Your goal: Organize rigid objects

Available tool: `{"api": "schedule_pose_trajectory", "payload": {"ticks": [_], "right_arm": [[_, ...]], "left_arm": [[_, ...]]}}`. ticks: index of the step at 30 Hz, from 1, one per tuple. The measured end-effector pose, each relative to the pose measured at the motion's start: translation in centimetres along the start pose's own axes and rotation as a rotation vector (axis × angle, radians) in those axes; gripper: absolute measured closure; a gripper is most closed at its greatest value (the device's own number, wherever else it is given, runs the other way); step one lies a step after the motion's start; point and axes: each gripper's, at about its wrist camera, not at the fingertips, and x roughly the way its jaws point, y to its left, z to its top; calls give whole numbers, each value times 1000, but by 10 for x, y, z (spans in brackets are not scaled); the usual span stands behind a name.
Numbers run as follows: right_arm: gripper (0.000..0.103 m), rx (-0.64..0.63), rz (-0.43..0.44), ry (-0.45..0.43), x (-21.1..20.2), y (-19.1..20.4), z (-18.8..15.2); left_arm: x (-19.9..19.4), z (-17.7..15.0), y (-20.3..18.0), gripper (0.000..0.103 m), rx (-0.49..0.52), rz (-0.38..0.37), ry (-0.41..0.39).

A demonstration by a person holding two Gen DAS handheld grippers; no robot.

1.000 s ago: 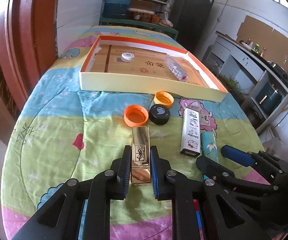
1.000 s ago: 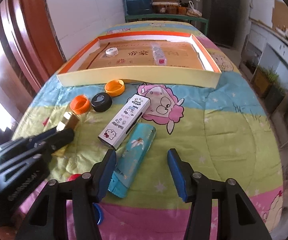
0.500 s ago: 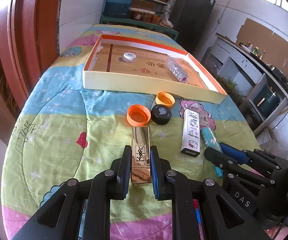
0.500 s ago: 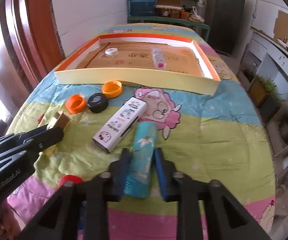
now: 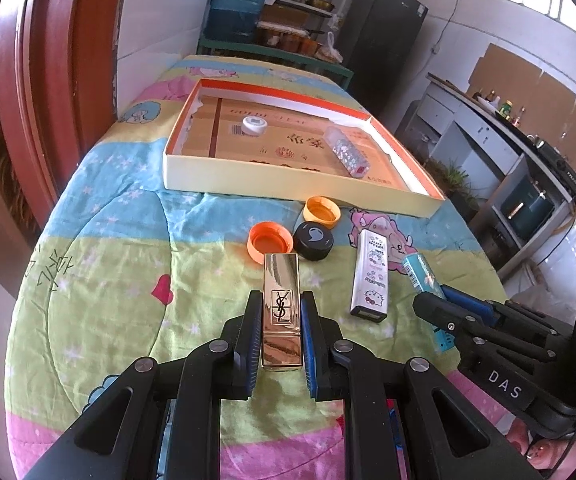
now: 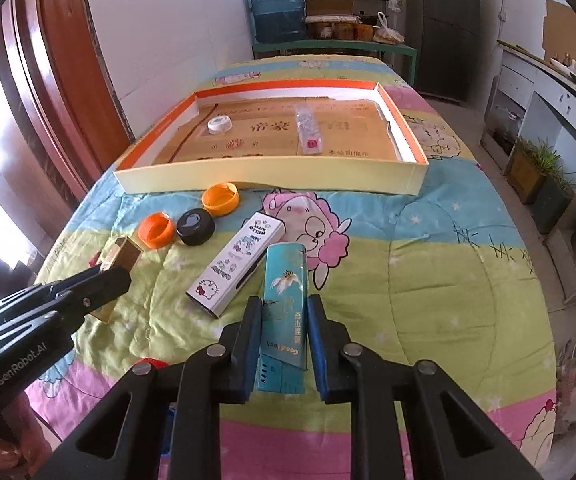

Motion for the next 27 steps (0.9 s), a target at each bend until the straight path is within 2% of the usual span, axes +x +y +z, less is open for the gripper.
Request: {"api": "schedule_pose_trajectory", "payload": {"ticks": [27], "right_arm": [[80,-31,43,-53,-11,3,21]], "left_arm": [[-10,27,-13,85,20,17,-41]]}}
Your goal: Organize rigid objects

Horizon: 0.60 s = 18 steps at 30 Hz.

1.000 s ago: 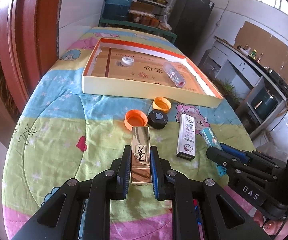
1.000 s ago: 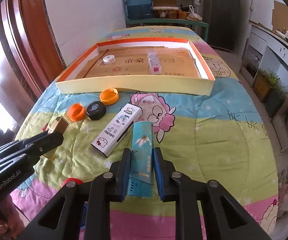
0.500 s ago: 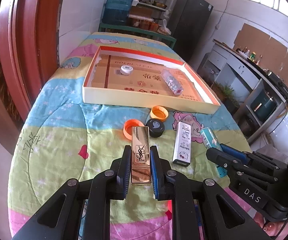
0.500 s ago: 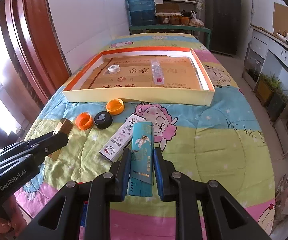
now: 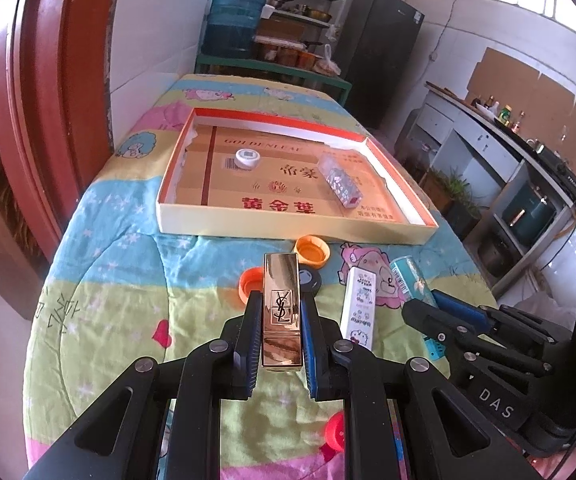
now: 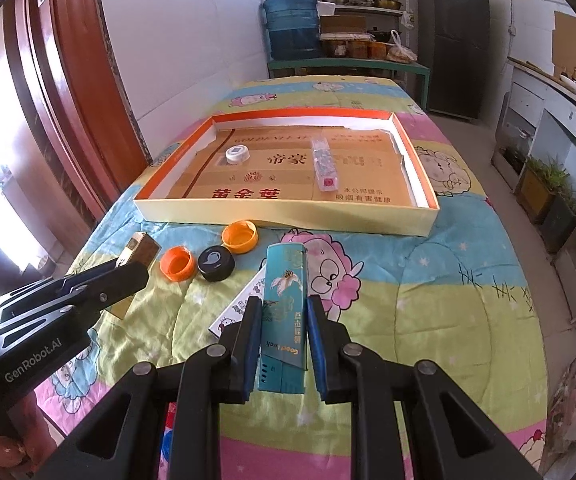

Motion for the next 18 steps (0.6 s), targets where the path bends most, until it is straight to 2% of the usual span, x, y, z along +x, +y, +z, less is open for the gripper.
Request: {"api": "schedule_pose_trajectory", "payload": {"ticks": [11,18], "right_arm": [[80,3,17,-2,8,-5,11],[80,6,31,-3,16,-9,20]], "left_arm": [[4,9,-4,85,0,-1,-3],[15,27,-7,85,-2,-3,-8]]}}
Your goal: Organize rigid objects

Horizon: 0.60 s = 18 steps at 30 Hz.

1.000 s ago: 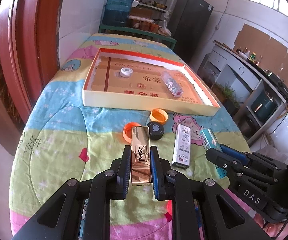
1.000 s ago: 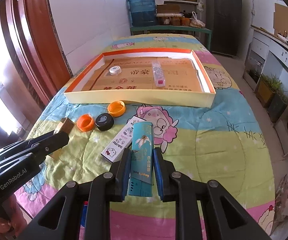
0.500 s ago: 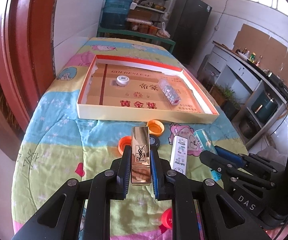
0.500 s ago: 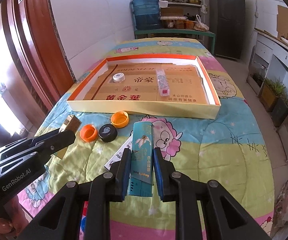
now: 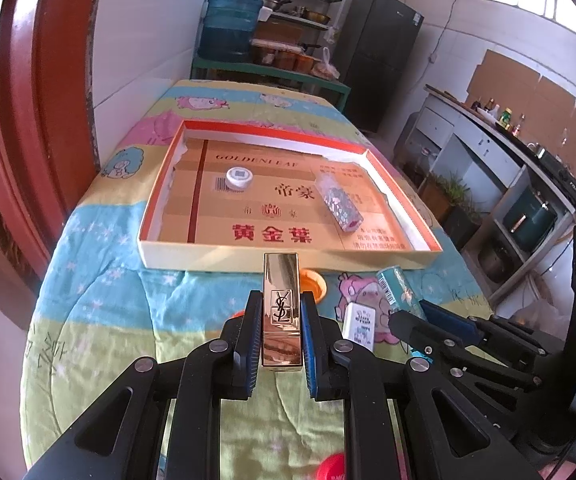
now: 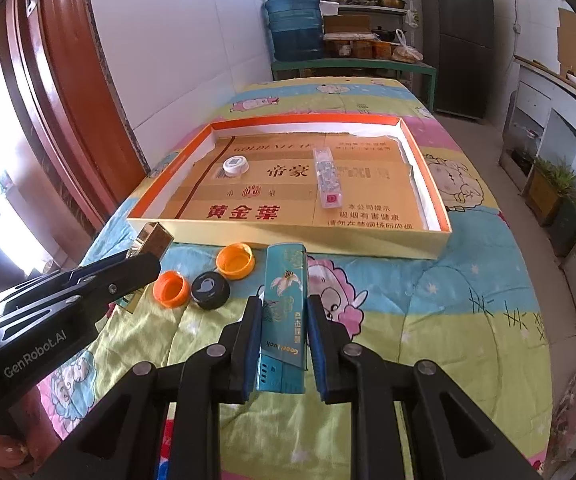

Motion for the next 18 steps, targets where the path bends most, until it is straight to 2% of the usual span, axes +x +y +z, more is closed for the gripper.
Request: {"api": "schedule_pose_trajectory", "payload": {"ticks": [18], "right_arm": [[80,-14,21,16,20,3,27]], "left_arm": [[16,32,15,85,-35,19,-15]]}}
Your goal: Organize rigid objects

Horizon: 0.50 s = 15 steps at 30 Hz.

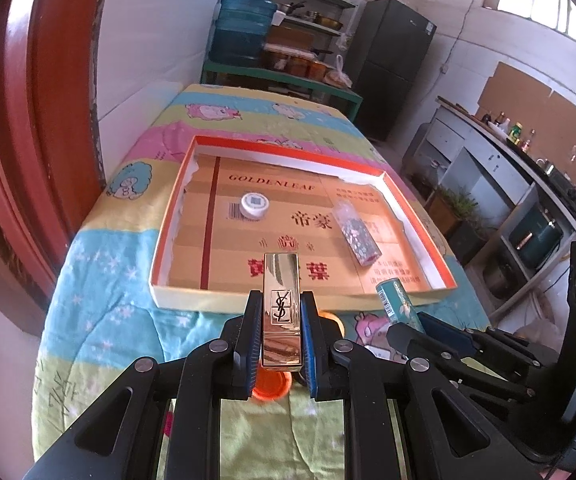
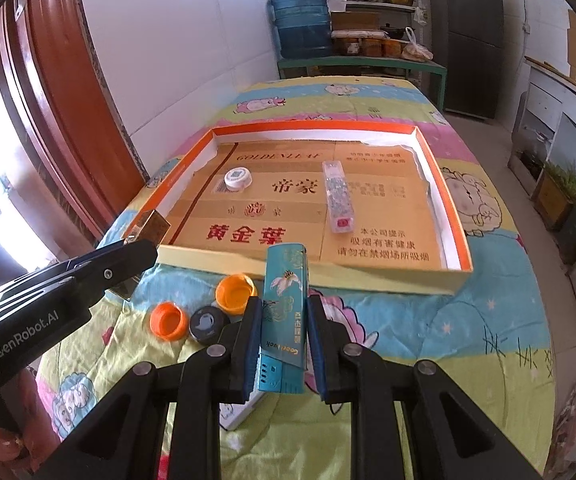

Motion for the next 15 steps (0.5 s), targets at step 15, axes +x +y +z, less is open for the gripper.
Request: {"api": "schedule_pose_trajectory", "payload": {"ticks": [15], "right_arm": [[80,-14,28,-5,17,6,38]], "left_arm": [[3,43,14,85,1,67,-44]]}}
